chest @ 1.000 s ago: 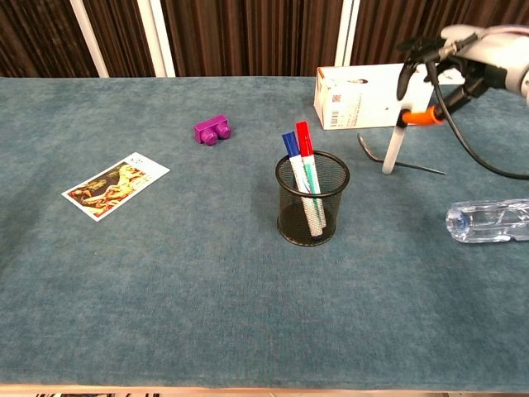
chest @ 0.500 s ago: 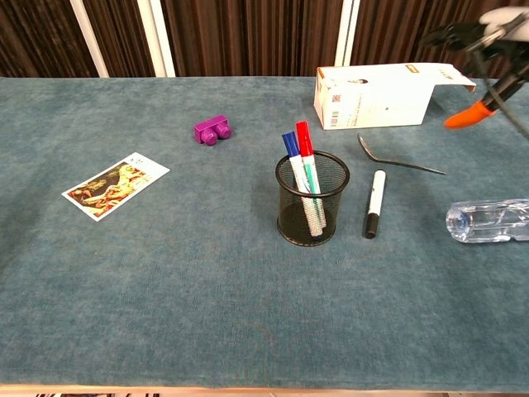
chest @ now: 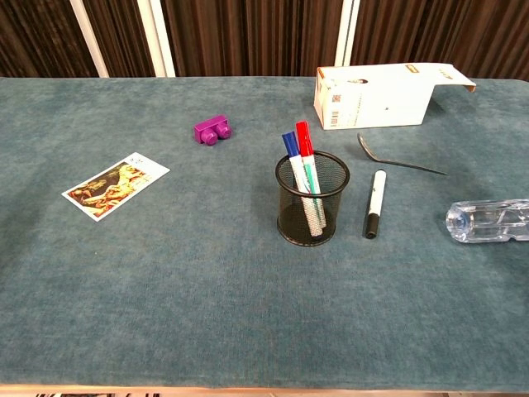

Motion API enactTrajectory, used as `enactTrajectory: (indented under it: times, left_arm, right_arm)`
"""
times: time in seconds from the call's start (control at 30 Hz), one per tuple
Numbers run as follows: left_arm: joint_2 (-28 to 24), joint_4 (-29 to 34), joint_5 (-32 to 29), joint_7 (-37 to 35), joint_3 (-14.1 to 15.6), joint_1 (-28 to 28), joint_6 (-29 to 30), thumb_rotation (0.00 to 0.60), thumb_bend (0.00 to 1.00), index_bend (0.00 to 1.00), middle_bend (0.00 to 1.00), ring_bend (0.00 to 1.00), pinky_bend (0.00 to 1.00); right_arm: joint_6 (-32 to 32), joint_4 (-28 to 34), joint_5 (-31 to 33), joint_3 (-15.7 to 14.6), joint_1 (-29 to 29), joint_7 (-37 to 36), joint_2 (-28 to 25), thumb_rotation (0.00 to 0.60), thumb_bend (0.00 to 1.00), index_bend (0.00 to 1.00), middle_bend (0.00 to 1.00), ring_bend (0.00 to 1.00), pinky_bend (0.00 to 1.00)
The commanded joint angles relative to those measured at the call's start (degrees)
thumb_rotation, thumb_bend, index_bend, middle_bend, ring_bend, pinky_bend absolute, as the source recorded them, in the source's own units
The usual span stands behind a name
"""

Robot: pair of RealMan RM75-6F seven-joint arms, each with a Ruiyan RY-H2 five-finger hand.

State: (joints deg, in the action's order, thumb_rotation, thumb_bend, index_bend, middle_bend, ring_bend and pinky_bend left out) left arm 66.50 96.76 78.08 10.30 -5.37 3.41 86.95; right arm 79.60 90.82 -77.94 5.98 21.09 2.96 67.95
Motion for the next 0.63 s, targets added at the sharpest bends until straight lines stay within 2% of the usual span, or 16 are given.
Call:
enactTrajectory:
  times: [0.03, 0.13, 0.3, 0.63]
  left_arm:
    - [0.01, -0.01, 0.07, 0.02, 0.05, 0.00, -0.02, 0.600, 0.53, 0.18, 0.09, 0.09, 0.13]
    - [0.05, 0.04, 0.25, 0.10, 0.12, 0.01, 0.00, 0.600, 0.53, 0.18, 0.09, 0.09, 0.13]
    - [0.07, -0.04, 0.36, 0.26, 0.15, -0.04, 0.12, 0.600, 0.53, 0.18, 0.09, 0.09, 0.13]
    - [-0.09, -0.20, 0.23, 1.00, 0.30, 0.09, -0.30, 0.600, 0.53, 0.18, 0.09, 0.09, 0.12]
  right_arm:
    - [7.10, -4.54, -5.54, -4.96, -6.48, 1.33, 2.62, 0.600, 0.22, 0.04, 0.00, 0.00, 0.18]
    - [9.17, -5.91, -6.96, -5.99, -8.41, 2.40, 3.67, 0.600, 0.22, 0.04, 0.00, 0.00, 0.18]
    - [11.74, -7.28, -7.39, -5.89, -10.77, 4.11, 5.38, 0.600, 0.22, 0.03, 0.00, 0.00, 0.18]
    - [12.39, -10.25, -8.67, -5.38, -12.37, 5.11, 6.95, 0.600, 0.22, 0.02, 0.00, 0.00, 0.18]
